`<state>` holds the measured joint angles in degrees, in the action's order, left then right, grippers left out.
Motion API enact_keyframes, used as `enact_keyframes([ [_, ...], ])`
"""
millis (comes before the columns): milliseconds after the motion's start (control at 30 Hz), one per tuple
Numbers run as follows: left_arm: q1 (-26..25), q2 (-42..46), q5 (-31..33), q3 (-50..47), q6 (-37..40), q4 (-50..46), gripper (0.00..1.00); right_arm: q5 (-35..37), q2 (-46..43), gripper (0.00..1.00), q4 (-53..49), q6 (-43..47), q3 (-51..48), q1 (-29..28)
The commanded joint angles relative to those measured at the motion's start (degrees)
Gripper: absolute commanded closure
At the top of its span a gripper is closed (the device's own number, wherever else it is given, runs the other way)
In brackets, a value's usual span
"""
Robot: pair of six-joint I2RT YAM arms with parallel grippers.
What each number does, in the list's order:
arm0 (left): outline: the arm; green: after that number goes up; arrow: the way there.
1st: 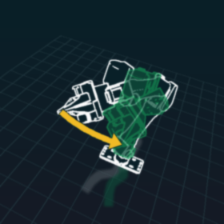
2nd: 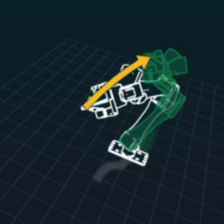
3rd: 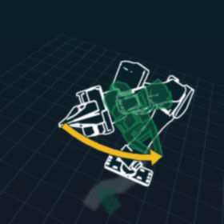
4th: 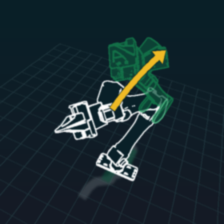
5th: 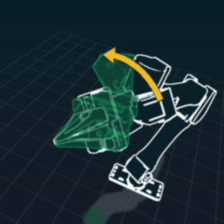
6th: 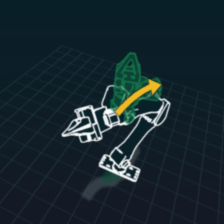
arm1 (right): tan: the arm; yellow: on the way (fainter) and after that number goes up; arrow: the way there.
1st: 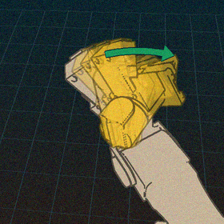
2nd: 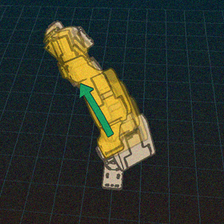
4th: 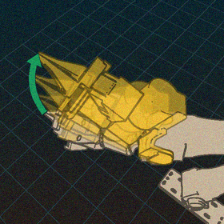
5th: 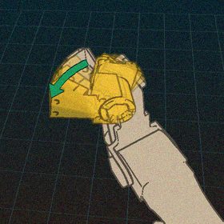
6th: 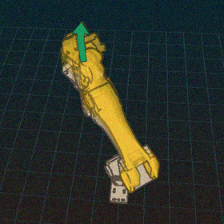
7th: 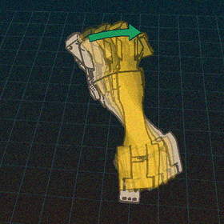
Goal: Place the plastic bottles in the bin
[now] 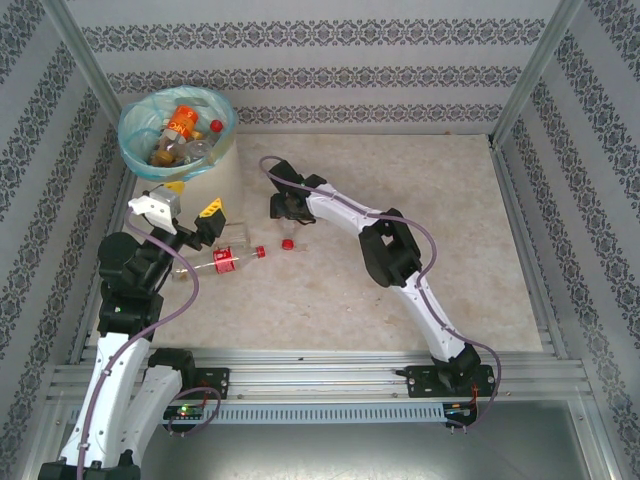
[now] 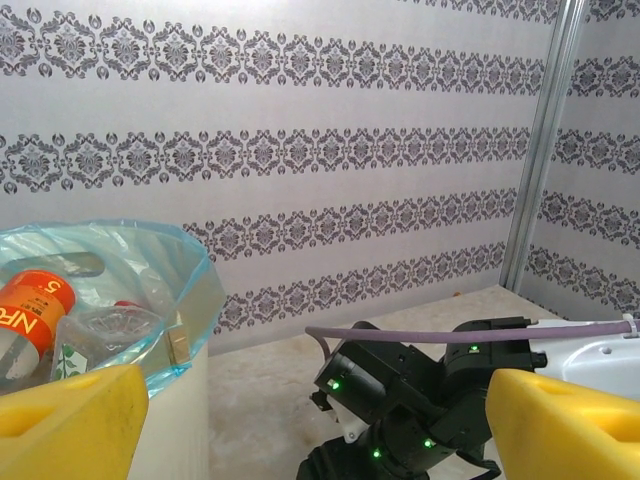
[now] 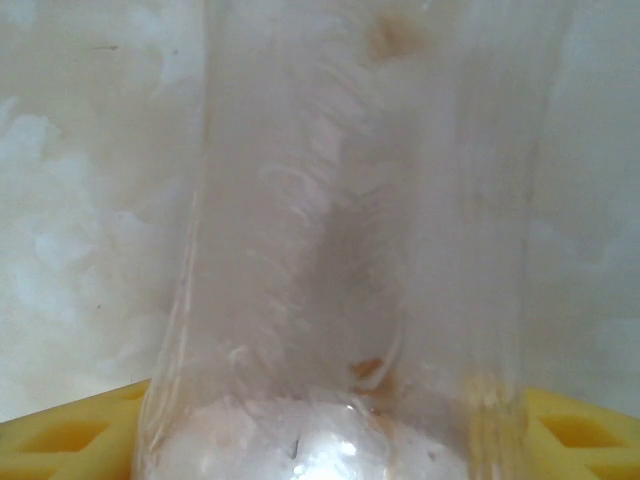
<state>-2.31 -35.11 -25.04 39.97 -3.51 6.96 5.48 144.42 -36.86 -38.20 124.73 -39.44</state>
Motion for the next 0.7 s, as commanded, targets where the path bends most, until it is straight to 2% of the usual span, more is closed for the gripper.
enact_keyframes([
  [0,-0.8,0.6,0.7,-0.4,0.0,3.1,0.11,-0.6,-4.1,0.34,-0.9,0.4,-4.0,0.6],
  [267,-0.8,-5.1,3.9,5.2,-3.7,-2.4,0.1,-1.8,-16.0,0.39,4.3,2.9,-14.7,1.0],
  [533,-1.3,-17.1,-4.8,13.7,-11.6,-3.5,0.11,-4.9,-36.0,0.43,16.5,7.9,-35.0,1.3],
  [667,-4.7,-20.6,-6.3,16.0,-12.7,-3.4,0.11,-8.2,-43.2,0.44,20.5,11.7,-39.8,1.4],
])
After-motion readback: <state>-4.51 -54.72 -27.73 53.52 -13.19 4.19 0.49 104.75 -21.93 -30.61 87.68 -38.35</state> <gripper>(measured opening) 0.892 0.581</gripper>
